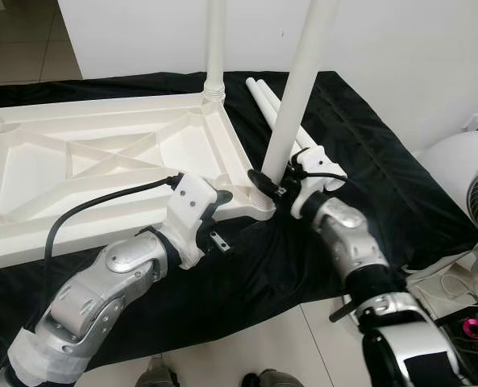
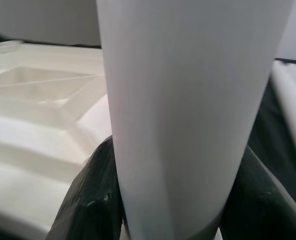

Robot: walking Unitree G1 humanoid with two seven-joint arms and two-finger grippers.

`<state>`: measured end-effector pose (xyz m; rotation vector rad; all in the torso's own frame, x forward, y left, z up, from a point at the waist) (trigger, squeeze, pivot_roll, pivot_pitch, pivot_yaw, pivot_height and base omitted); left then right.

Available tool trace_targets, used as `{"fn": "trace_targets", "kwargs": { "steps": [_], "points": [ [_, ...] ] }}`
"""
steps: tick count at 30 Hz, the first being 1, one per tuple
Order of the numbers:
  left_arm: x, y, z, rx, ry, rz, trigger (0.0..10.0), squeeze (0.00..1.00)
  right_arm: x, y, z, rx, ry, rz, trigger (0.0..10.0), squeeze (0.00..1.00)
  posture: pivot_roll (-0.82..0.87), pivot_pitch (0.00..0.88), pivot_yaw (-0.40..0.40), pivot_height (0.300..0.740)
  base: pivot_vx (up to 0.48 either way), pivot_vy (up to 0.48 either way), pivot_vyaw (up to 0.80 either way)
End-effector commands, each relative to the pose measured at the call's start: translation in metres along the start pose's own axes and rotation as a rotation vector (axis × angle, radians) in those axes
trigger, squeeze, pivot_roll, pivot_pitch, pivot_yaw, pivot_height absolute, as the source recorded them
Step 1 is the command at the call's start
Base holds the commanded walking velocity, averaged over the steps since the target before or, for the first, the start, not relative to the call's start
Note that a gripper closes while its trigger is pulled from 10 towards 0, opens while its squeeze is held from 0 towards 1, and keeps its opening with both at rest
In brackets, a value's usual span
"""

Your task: Building children table

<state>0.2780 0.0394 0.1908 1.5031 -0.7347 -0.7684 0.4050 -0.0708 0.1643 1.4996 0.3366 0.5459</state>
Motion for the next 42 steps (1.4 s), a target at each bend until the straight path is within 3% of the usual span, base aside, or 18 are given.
{"fn": "trace_targets", "kwargs": {
  "steps": [1, 7, 9, 11, 21, 22, 26, 30, 36, 37, 38, 39, 42],
  "points": [
    [-0.001, 0.0, -0.001, 0.006, -0.021, 0.004, 10.0, 0.0, -0.003, -0.017, 0.003, 0.016, -0.096, -0.073, 10.0, 0.0, 0.02, 0.047, -0.075, 0.74, 0.0, 0.0, 0.0],
    [-0.004, 0.0, -0.008, 0.01, 0.002, 0.0, 10.0, 0.0, -0.005, -0.02, -0.003, 0.037, -0.314, -0.082, 10.0, 0.0, 0.02, 0.045, -0.084, 0.74, 0.0, 0.0, 0.0],
    [-0.004, 0.0, -0.008, 0.01, 0.002, 0.0, 10.0, 0.0, -0.005, -0.02, -0.003, 0.037, -0.314, -0.082, 10.0, 0.0, 0.02, 0.045, -0.084, 0.74, 0.0, 0.0, 0.0],
    [-0.006, 0.0, -0.012, 0.016, 0.017, -0.001, 10.0, 0.0, -0.009, -0.018, -0.004, 0.056, -0.417, -0.072, 10.0, 0.0, 0.02, 0.044, -0.085, 0.74, 0.0, 0.0, 0.0],
    [-0.008, 0.001, -0.022, 0.031, 0.051, -0.002, 10.0, 0.0, -0.009, -0.009, -0.012, 0.097, -0.409, -0.03, 10.0, 0.0, 0.02, 0.04, -0.086, 0.74, 0.0, 0.0, 0.0],
    [-0.008, 0.001, -0.024, 0.037, 0.059, -0.001, 10.0, 0.0, -0.009, -0.007, -0.011, 0.1, -0.401, -0.016, 10.0, 1.0, 0.02, 0.036, -0.086, 0.74, 0.0, 0.0, 0.0],
    [-0.008, 0.002, -0.025, 0.041, 0.065, 0.001, 10.0, 0.0, -0.011, -0.006, -0.011, 0.108, -0.397, -0.009, 10.0, 1.0, 0.02, 0.035, -0.087, 0.74, 0.0, 0.0, 0.0],
    [-0.008, 0.003, -0.027, 0.045, 0.075, 0.003, 10.0, 0.0, -0.018, 0.004, 0.002, 0.102, -0.363, 0.039, 10.0, 1.0, 0.02, 0.029, -0.088, 0.74, 0.0, 0.0, 0.0],
    [-0.005, 0.001, -0.026, 0.042, 0.081, -0.004, 10.0, 0.0, -0.02, 0.004, 0.006, 0.103, -0.305, 0.043, 10.0, 1.0, 0.02, 0.029, -0.086, 0.74, 0.0, 0.0, 0.0],
    [-0.004, -0.001, -0.025, 0.041, 0.081, -0.01, 10.0, 0.0, -0.02, 0.004, 0.009, 0.089, -0.261, 0.045, 10.0, 0.64, 0.01, 0.031, -0.086, 0.74, 0.0, 0.0, 0.0],
    [-0.004, -0.001, -0.025, 0.041, 0.081, -0.01, 10.0, 0.0, -0.02, 0.004, 0.009, 0.089, -0.261, 0.045, 10.0, 0.64, 0.01, 0.031, -0.086, 0.74, 0.0, 0.0, 0.0],
    [-0.002, -0.002, -0.022, 0.035, 0.077, -0.013, 10.0, 0.0, -0.02, 0.004, 0.01, 0.078, -0.216, 0.039, 10.0, 0.0, 0.01, 0.032, -0.087, 0.74, 0.0, 0.0, 0.0],
    [0.003, -0.009, -0.016, 0.026, 0.065, -0.03, 10.0, 0.0, -0.018, 0.006, 0.012, 0.034, -0.11, 0.029, 10.0, 0.0, 0.01, 0.035, -0.087, 0.74, 0.0, 0.0, 0.0]
  ]
}}
Point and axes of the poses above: a point about 5 cm out from each wrist's last joint towards the gripper, its own x axis pointing out of the wrist towards the gripper, its own y axis along the axis of the wrist's last joint, z = x × y, the point moved 6 cm from there along x, pointing out of the wrist towards the gripper, and after that the axes turned 1 degree about -x, right-handed, at the moved point
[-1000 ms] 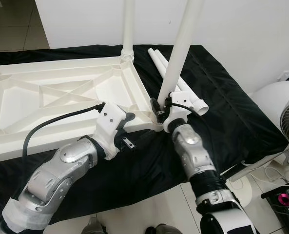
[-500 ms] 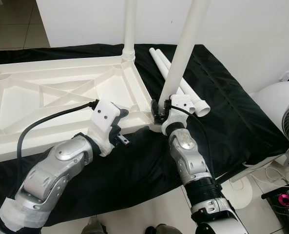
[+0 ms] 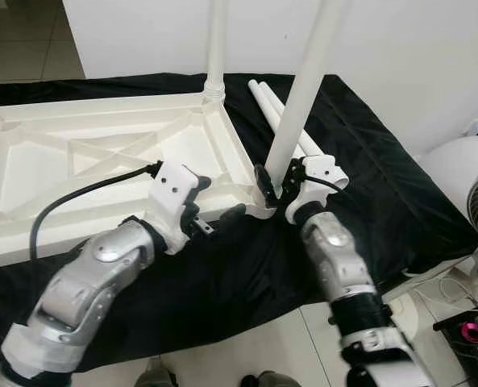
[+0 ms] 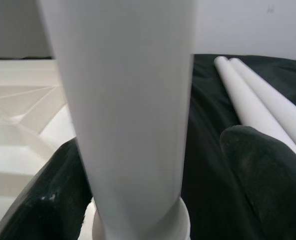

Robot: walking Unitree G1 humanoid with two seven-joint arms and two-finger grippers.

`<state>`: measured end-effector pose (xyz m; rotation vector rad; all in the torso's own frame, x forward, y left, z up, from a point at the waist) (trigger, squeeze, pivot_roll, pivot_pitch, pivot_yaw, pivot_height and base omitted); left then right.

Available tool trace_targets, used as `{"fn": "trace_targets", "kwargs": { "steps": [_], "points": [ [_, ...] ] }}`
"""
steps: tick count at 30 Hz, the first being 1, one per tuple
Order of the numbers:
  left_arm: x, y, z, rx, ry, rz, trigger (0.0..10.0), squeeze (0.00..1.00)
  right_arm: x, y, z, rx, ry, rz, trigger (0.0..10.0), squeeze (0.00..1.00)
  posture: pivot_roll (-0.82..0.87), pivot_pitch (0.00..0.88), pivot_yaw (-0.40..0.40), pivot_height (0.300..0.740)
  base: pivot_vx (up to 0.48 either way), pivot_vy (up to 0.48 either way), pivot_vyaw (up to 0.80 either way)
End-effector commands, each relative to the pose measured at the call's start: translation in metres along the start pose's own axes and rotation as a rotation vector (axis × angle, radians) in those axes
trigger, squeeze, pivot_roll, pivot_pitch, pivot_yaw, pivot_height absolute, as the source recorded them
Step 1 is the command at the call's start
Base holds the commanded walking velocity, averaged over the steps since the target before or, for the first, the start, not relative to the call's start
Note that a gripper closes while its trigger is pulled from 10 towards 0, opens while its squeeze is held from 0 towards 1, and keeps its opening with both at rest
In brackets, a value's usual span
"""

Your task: Building children table

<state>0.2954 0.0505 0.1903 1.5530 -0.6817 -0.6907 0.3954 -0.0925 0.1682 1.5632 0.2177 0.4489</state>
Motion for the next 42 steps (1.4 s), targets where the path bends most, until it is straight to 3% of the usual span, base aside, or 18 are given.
{"fn": "trace_targets", "kwargs": {
  "steps": [1, 8, 17, 18, 20, 21, 22, 23, 37, 38, 42],
  "points": [
    [0.004, -0.009, 0.005, 0.007, -0.01, -0.026, 10.0, 0.0, 0.002, -0.001, -0.004, -0.025, 0.086, -0.005, 10.0, 0.0, 0.01, 0.04, -0.088, 0.74, 0.0, 0.0, 0.0],
    [0.015, -0.013, 0.003, 0.002, 0.043, -0.003, 10.0, 0.0, 0.007, -0.01, -0.014, -0.113, 0.267, -0.057, 10.0, 0.0, 0.01, 0.047, -0.081, 0.74, 0.0, 0.0, 0.0],
    [0.02, -0.019, 0.01, 0.006, 0.064, 0.0, 10.0, 0.0, 0.012, -0.017, -0.021, -0.147, 0.377, -0.093, 10.0, 0.0, 0.02, 0.055, -0.074, 0.74, 0.0, 0.0, 0.0],
    [0.02, -0.019, 0.011, 0.008, 0.064, 0.001, 10.0, 0.0, 0.012, -0.018, -0.021, -0.151, 0.383, -0.098, 7.2, 0.0, 0.02, 0.056, -0.074, 0.74, 0.0, 0.0, 0.0],
    [0.02, -0.019, 0.012, 0.01, 0.063, 0.002, 10.0, 0.0, 0.013, -0.019, -0.02, -0.152, 0.386, -0.101, 7.2, 0.0, 0.02, 0.056, -0.074, 0.74, 0.0, 0.0, 0.0],
    [0.021, -0.018, 0.012, 0.011, 0.065, 0.004, 10.0, 0.0, 0.013, -0.019, -0.02, -0.148, 0.393, -0.103, 4.3, 0.0, 0.02, 0.059, -0.075, 0.74, 0.0, 0.0, 0.0],
    [0.021, -0.018, 0.012, 0.011, 0.065, 0.004, 10.0, 0.0, 0.013, -0.019, -0.02, -0.148, 0.393, -0.103, 4.3, 0.0, 0.02, 0.059, -0.075, 0.74, 0.0, 0.0, 0.0],
    [0.021, -0.018, 0.011, 0.014, 0.069, 0.005, 10.0, 0.0, 0.014, -0.019, -0.018, -0.143, 0.392, -0.105, 0.0, 0.0, 0.02, 0.061, -0.075, 0.74, 0.0, 0.0, 0.0],
    [0.019, -0.016, 0.007, 0.021, 0.087, 0.015, 10.0, 0.0, 0.007, -0.039, -0.011, -0.029, 0.318, -0.139, 0.0, 0.0, 0.02, 0.078, -0.072, 0.74, 0.0, 0.0, 0.0],
    [0.019, -0.016, 0.008, 0.021, 0.086, 0.016, 10.0, 0.0, 0.006, -0.042, -0.012, -0.004, 0.307, -0.142, 10.0, 0.0, 0.01, 0.086, -0.068, 0.74, 0.0, 0.0, 0.0],
    [0.019, -0.016, 0.009, 0.02, 0.084, 0.017, 10.0, 0.0, 0.006, -0.046, -0.012, 0.014, 0.291, -0.152, 10.0, 0.0, 0.01, 0.086, -0.068, 0.74, 0.0, 0.0, 0.0]
  ]
}}
Point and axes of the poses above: a point about 5 cm out from each wrist's last joint towards the gripper, its own x axis pointing out of the wrist towards the gripper, its own y axis along the axis of the wrist's last joint, z = x × y, the point moved 6 cm from there along x, pointing out of the wrist towards the gripper, and after that the axes turned 1 degree about -x, right-handed, at the moved point
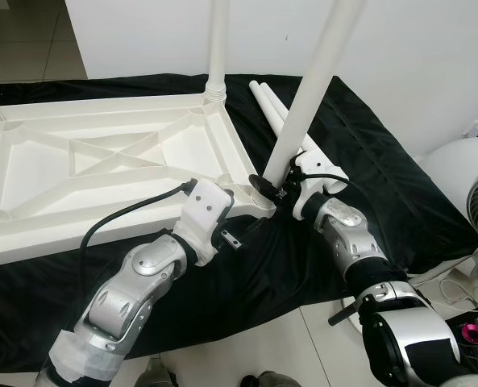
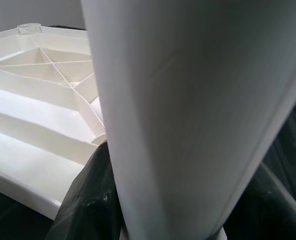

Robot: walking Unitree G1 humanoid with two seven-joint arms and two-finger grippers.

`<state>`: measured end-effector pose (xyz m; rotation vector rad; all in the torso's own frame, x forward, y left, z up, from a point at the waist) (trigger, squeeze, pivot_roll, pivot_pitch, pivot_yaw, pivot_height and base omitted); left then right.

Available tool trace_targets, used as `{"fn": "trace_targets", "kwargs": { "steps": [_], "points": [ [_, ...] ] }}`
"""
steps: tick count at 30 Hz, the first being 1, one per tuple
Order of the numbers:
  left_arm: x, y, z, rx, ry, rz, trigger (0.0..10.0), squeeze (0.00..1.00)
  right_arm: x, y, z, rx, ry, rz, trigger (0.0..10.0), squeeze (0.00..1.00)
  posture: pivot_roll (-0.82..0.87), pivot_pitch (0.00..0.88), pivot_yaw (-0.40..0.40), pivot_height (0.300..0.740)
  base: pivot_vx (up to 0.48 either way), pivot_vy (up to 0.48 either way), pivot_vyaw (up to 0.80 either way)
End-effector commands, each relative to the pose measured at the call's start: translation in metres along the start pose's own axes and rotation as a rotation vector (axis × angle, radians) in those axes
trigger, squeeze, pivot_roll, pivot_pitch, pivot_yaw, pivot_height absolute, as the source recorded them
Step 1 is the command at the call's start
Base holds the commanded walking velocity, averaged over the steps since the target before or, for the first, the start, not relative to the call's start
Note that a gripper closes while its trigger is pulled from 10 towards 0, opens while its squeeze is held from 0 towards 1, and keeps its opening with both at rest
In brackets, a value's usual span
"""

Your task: Building children table

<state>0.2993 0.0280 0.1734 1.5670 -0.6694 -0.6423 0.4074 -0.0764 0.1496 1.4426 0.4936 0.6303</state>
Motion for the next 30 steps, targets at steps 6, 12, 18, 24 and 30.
{"fn": "trace_targets", "kwargs": {
  "steps": [6, 12, 18, 24, 30],
  "points": [
    [-0.002, 0.001, -0.003, 0.008, 0.038, -0.001, 10.0, 0.0, -0.003, -0.029, -0.001, 0.126, -0.05, -0.09, 10.0, 0.0, 0.02, 0.094, -0.067, 0.74, 0.0, 0.0, 0.0],
    [-0.003, 0.001, -0.004, 0.004, 0.044, 0.001, 10.0, 0.0, 0.005, -0.027, -0.004, 0.107, -0.076, -0.092, 10.0, 0.0, 0.02, 0.093, -0.075, 0.74, 0.0, 0.0, 0.0],
    [-0.004, 0.002, -0.004, 0.0, 0.051, 0.004, 10.0, 0.0, 0.013, -0.021, -0.008, 0.085, -0.125, -0.079, 10.0, 0.0, 0.03, 0.095, -0.082, 0.74, 0.0, 0.0, 0.0],
    [-0.005, 0.003, -0.006, -0.003, 0.061, 0.007, 10.0, 0.0, 0.028, -0.012, -0.026, 0.113, -0.138, -0.056, 10.0, 0.0, 0.03, 0.092, -0.088, 0.74, 0.0, 0.0, 0.0],
    [-0.005, 0.003, -0.006, -0.003, 0.062, 0.01, 10.0, 0.0, 0.03, -0.011, -0.021, 0.143, -0.185, -0.055, 10.0, 0.0, 0.03, 0.085, -0.092, 0.74, 0.0, 0.0, 0.0]
  ]
}}
Point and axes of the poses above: a point about 5 cm out from each wrist's last joint towards the gripper, its own x axis pointing out of the wrist towards the gripper, its own y axis along the axis of the wrist's last joint, z = x × y, the point moved 6 cm from there along x, pointing out of the wrist towards the gripper, and after that the axes turned 1 degree about -x, right-handed, at the moved point
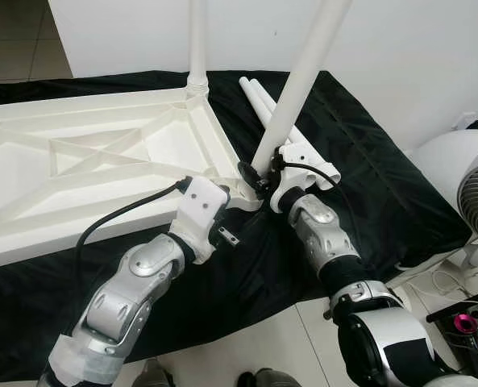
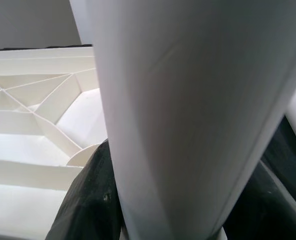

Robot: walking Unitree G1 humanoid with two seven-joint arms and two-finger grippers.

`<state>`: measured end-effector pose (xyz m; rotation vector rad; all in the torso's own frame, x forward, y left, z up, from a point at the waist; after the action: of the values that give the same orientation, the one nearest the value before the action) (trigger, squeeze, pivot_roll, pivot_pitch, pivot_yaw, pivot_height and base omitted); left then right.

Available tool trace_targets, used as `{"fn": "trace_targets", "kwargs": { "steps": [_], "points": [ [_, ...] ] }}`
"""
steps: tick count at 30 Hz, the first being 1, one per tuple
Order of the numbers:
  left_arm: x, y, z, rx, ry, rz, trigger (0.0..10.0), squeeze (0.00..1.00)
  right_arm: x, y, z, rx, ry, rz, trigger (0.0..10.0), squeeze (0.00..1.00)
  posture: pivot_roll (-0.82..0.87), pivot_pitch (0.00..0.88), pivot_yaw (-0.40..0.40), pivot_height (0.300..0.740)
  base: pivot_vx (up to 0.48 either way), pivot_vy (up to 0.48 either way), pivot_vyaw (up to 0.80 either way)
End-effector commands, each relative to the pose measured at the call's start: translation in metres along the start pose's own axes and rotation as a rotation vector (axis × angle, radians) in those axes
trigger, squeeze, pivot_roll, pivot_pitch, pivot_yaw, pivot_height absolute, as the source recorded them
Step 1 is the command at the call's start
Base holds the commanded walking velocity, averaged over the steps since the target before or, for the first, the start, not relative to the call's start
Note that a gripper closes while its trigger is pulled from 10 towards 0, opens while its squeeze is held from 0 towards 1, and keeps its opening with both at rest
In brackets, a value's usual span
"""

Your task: Building children table

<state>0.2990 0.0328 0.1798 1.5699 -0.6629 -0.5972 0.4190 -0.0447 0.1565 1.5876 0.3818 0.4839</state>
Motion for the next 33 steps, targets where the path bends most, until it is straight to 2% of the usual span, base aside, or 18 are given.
{"fn": "trace_targets", "kwargs": {
  "steps": [1, 4, 7, 9, 10, 12, 17, 21, 22, 27, 33],
  "points": [
    [-0.001, -0.003, -0.002, -0.007, 0.029, -0.012, 10.0, 0.0, 0.0, -0.015, 0.0, 0.019, -0.035, -0.065, 10.0, 0.0, 0.03, 0.083, -0.092, 0.74, 0.0, 0.0, 0.0],
    [-0.001, -0.003, -0.003, -0.006, 0.029, -0.013, 10.0, 0.0, 0.001, -0.013, 0.001, 0.011, -0.051, -0.061, 10.0, 0.0, 0.03, 0.084, -0.092, 0.74, 0.0, 0.0, 0.0],
    [-0.001, -0.002, -0.003, -0.007, 0.029, -0.009, 10.0, 0.0, 0.002, -0.009, 0.014, 0.0, -0.191, -0.055, 10.0, 0.0, 0.03, 0.082, -0.092, 0.74, 0.0, 0.0, 0.0],
    [-0.001, -0.002, -0.003, -0.008, 0.029, -0.008, 10.0, 0.0, 0.001, -0.007, 0.017, -0.007, -0.233, -0.051, 10.0, 0.0, 0.03, 0.083, -0.093, 0.74, 0.0, 0.0, 0.0],
    [-0.001, -0.002, -0.003, -0.009, 0.03, -0.007, 10.0, 0.0, -0.002, -0.009, 0.022, 0.018, -0.333, -0.053, 10.0, 0.0, 0.03, 0.084, -0.095, 0.74, 0.0, 0.0, 0.0],
    [-0.001, -0.002, -0.003, -0.01, 0.031, -0.007, 10.0, 0.0, -0.003, -0.01, 0.023, 0.026, -0.359, -0.055, 10.0, 0.0, 0.03, 0.084, -0.095, 0.74, 0.0, 0.0, 0.0],
    [-0.001, -0.002, -0.004, -0.012, 0.036, -0.006, 10.0, 0.0, -0.016, -0.003, 0.025, 0.006, -0.56, 0.001, 10.0, 0.0, 0.03, 0.084, -0.098, 0.74, 0.0, 0.0, 0.0],
    [-0.001, -0.002, -0.004, -0.01, 0.036, -0.006, 10.0, 0.0, -0.018, -0.008, 0.02, 0.027, -0.579, -0.013, 10.0, 0.0, 0.03, 0.082, -0.099, 0.74, 0.0, 0.0, 0.0],
    [-0.001, -0.002, -0.004, -0.01, 0.035, -0.005, 10.0, 0.0, -0.023, -0.009, 0.021, 0.032, -0.62, -0.01, 10.0, 0.0, 0.03, 0.082, -0.099, 0.74, 0.0, 0.0, 0.0],
    [0.0, -0.002, -0.002, -0.009, 0.028, -0.004, 10.0, 0.0, -0.031, -0.008, 0.03, 0.061, -0.7, -0.016, 10.0, 0.0, 0.03, 0.073, -0.102, 0.74, 0.0, 0.0, 0.0],
    [0.001, -0.001, -0.001, -0.007, 0.021, -0.001, 10.0, 0.0, -0.035, -0.009, 0.032, 0.084, -0.728, -0.029, 10.0, 0.0, 0.03, 0.065, -0.1, 0.74, 0.0, 0.0, 0.0]
  ]
}}
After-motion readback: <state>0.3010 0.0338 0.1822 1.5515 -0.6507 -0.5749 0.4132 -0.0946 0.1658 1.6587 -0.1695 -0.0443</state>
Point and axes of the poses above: a point about 5 cm out from each wrist's last joint towards the gripper, its own x axis pointing out of the wrist towards the gripper, its own y axis along the axis of the wrist's last joint, z = x × y, the point moved 6 cm from there along x, pointing out of the wrist towards the gripper, and after that the axes turned 1 degree about -x, right-handed, at the moved point
